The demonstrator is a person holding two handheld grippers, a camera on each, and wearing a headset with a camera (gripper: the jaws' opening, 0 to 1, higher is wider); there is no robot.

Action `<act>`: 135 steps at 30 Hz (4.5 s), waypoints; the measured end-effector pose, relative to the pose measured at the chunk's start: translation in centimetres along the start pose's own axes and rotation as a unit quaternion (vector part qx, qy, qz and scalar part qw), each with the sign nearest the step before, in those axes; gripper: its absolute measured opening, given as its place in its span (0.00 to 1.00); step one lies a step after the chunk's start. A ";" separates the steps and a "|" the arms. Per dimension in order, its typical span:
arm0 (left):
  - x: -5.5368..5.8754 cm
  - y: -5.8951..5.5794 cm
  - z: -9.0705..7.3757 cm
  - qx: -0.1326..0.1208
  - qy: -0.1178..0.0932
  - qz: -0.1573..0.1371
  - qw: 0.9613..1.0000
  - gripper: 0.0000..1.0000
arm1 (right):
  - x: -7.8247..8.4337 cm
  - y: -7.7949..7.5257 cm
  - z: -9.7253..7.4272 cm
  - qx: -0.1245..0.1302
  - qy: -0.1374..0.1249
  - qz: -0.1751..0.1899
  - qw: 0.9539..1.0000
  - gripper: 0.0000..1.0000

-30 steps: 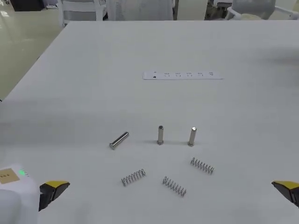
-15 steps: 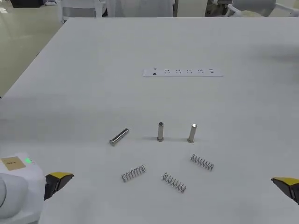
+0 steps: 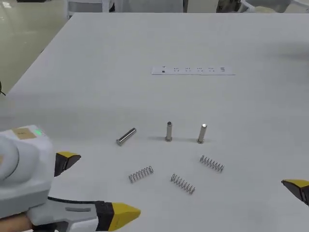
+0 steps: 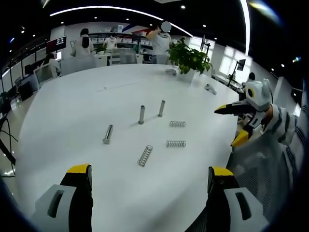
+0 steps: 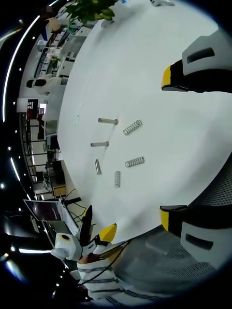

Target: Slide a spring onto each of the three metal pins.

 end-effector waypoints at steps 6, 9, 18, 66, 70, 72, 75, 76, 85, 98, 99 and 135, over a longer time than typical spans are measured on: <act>-0.1 0.2 0.9 0.007 0.013 0.010 1.000 0.98 | 0.0 0.1 0.1 -0.001 0.000 -0.001 1.000 0.97; -0.1 0.3 1.4 0.012 0.021 0.019 1.000 0.98 | -0.1 0.0 0.1 -0.001 -0.002 0.001 1.000 0.97; -1.4 1.5 2.5 0.014 0.026 0.039 0.999 0.98 | 0.0 -0.1 0.0 0.002 0.000 0.003 1.000 0.97; -2.4 6.6 6.8 0.034 0.081 0.083 0.993 0.92 | -0.4 -0.3 -0.5 0.023 -0.003 0.000 1.000 0.96; -2.5 6.8 7.5 0.032 0.085 0.097 0.991 0.88 | -0.5 -0.6 -0.6 0.029 -0.004 0.000 1.000 0.96; -2.5 6.7 7.8 0.041 0.091 0.103 0.990 0.83 | -0.7 -0.7 -0.6 0.030 -0.010 0.005 0.999 0.96; -2.7 6.6 8.2 0.044 0.092 0.107 0.989 0.81 | -0.7 -0.6 -0.6 0.030 -0.012 0.005 0.999 0.96; -2.8 6.5 8.4 0.048 0.093 0.106 0.989 0.81 | -0.7 -0.6 -0.6 0.031 -0.011 0.005 0.999 0.97; -3.0 6.4 9.7 0.063 0.103 0.103 0.987 0.72 | -0.9 -0.5 -0.5 0.033 -0.019 0.013 0.999 0.99; -3.8 7.2 11.4 0.053 0.094 0.088 0.990 0.57 | -0.5 -0.2 -0.6 0.036 -0.021 0.028 0.999 0.98; -3.9 7.2 11.5 0.052 0.092 0.087 0.991 0.56 | -0.5 -0.1 -0.6 0.036 -0.020 0.028 0.999 0.98; -3.3 8.5 15.4 0.019 0.103 0.092 0.990 0.19 | 0.8 0.5 -0.5 0.036 0.001 0.033 0.999 0.93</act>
Point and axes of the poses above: the centre of the closed fingertips' face, and the gripper's own axes: z roughly forward along the fingers, y roughly to its left, x roughly out of its underside, the point moved 1 cm from there along -z, roughly backward along the fingers, and after that the axes turned 2 degrees about z, right-handed, at the moved point
